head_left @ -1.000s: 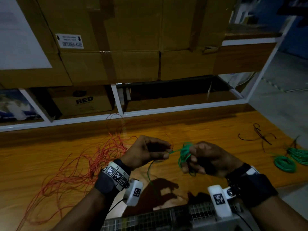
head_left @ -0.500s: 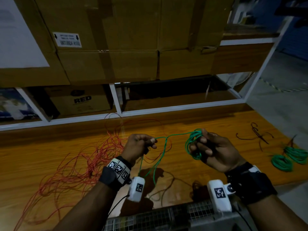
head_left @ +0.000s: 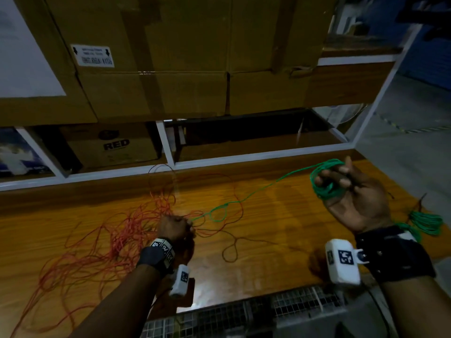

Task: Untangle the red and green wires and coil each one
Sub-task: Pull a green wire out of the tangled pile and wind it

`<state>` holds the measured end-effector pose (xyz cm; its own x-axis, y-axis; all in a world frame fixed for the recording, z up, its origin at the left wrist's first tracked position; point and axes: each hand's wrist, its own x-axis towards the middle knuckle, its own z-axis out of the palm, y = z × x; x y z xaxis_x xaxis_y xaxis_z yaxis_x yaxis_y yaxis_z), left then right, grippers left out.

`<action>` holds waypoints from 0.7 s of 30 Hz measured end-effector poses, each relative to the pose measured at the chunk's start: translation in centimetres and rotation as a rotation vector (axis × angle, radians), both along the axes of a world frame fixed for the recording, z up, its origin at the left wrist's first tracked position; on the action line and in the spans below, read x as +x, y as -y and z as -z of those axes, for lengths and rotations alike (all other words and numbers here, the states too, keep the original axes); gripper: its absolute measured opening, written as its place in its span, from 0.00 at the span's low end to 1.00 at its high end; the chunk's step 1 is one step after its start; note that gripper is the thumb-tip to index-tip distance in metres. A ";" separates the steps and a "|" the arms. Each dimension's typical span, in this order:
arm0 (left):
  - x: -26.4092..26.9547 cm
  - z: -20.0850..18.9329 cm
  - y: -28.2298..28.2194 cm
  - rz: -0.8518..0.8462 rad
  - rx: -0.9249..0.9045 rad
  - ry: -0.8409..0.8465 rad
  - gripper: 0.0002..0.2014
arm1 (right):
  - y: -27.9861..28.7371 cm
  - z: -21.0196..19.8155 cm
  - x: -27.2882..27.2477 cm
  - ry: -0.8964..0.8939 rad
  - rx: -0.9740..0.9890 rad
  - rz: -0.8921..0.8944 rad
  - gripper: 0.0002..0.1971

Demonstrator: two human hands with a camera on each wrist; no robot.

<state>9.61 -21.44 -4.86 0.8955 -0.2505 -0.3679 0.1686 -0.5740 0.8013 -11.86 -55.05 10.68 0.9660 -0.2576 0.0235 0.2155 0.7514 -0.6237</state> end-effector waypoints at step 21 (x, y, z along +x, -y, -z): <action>1.6 -15.1 -1.5 -0.163 -0.894 -0.025 0.14 | -7.2 0.7 3.7 -0.179 -0.049 -0.053 0.17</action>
<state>11.22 -19.90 10.28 0.9392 -0.3230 -0.1164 0.2161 0.2928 0.9314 -8.15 -47.82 9.99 0.9680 -0.2092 -0.1383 0.0592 0.7265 -0.6846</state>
